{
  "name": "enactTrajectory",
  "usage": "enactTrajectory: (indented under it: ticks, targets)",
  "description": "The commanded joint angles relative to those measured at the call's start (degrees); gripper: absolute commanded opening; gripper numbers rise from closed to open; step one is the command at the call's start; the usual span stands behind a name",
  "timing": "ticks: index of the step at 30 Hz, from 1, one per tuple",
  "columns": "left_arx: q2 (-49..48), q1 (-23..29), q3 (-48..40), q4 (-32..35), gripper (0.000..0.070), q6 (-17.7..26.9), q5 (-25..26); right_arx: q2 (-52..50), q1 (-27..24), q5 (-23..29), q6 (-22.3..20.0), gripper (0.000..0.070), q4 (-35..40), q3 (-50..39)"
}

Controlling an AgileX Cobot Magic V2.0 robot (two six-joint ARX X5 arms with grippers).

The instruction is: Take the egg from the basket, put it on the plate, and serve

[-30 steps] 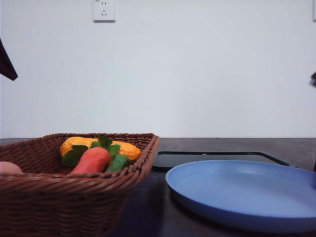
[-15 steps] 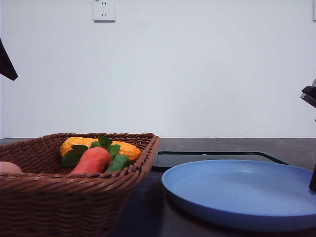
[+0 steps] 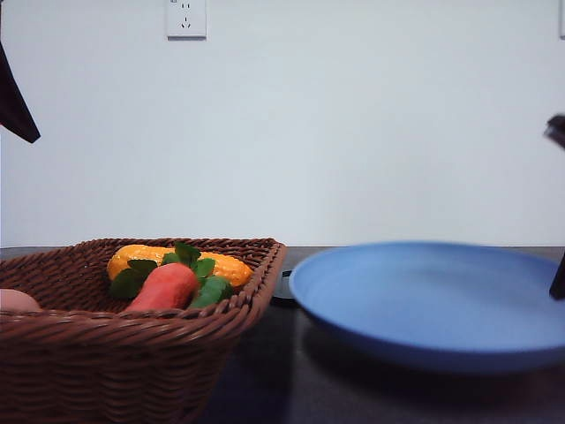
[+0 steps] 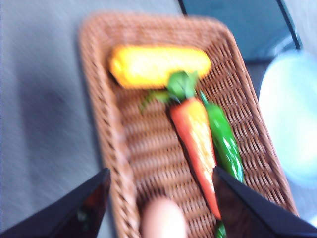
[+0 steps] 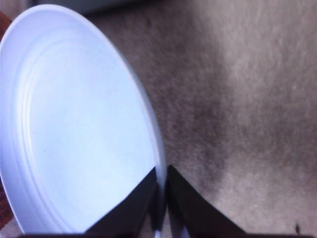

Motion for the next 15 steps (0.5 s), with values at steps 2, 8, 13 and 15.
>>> enactTrajectory:
  ticks: [2, 8, 13, 15]
  targets:
    - [0.4, -3.3, 1.9, -1.4, 0.0429, -1.5, -0.2, -2.5, -1.0, -0.2, 1.4, 0.0, 0.1, 0.9]
    - [1.2, -13.7, 4.1, -3.4, 0.0426, -5.4, -8.4, -7.3, -3.8, 0.0, 1.8, 0.0, 0.1, 0.9]
    - [4.4, -21.8, 4.9, -5.0, 0.0426, -7.9, -14.0, -8.8, -5.5, 0.0, 1.9, 0.0, 0.1, 1.0]
    - [6.5, -24.2, 5.0, -5.7, 0.0426, -8.8, -16.2, -8.8, -5.9, 0.0, 1.9, 0.0, 0.1, 1.0]
